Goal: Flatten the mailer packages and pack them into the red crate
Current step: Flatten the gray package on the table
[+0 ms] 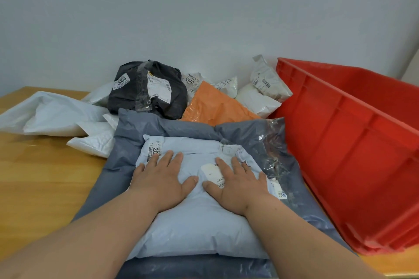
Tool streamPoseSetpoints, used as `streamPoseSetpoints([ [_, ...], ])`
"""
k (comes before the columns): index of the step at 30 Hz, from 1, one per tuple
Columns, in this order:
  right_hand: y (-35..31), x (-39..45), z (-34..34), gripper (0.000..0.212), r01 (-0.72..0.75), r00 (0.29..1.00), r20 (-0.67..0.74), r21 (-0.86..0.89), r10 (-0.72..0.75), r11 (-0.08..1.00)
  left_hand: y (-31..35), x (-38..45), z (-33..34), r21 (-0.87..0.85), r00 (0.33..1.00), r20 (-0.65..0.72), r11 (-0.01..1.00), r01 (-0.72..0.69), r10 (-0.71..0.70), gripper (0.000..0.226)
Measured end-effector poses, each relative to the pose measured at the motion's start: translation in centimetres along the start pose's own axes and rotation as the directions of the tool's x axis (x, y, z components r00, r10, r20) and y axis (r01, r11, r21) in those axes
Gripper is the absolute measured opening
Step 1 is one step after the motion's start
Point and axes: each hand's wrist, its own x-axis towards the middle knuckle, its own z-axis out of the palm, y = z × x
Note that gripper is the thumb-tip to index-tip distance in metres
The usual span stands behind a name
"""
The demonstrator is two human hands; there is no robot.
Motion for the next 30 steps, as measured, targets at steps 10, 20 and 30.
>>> streamPoseSetpoints([
  [10,0.0,-0.5,0.7,0.080,0.014,0.994,-0.109,0.023,-0.012,1.000,0.1,-0.6,0.6,-0.025,0.996,-0.088,1.000,-0.007,0.004,0.084],
  [20,-0.5,-1.9,-1.0,0.081,0.035,0.973,-0.220,-0.177,-0.075,0.984,0.1,-2.6,-1.9,0.079,0.996,-0.086,0.997,-0.008,0.015,0.091],
  [30,-1.0,-7.9,-0.3,0.090,0.073,0.994,-0.087,-0.004,-0.073,0.997,-0.6,-7.8,-2.6,0.010,0.988,0.129,0.996,-0.087,0.085,0.117],
])
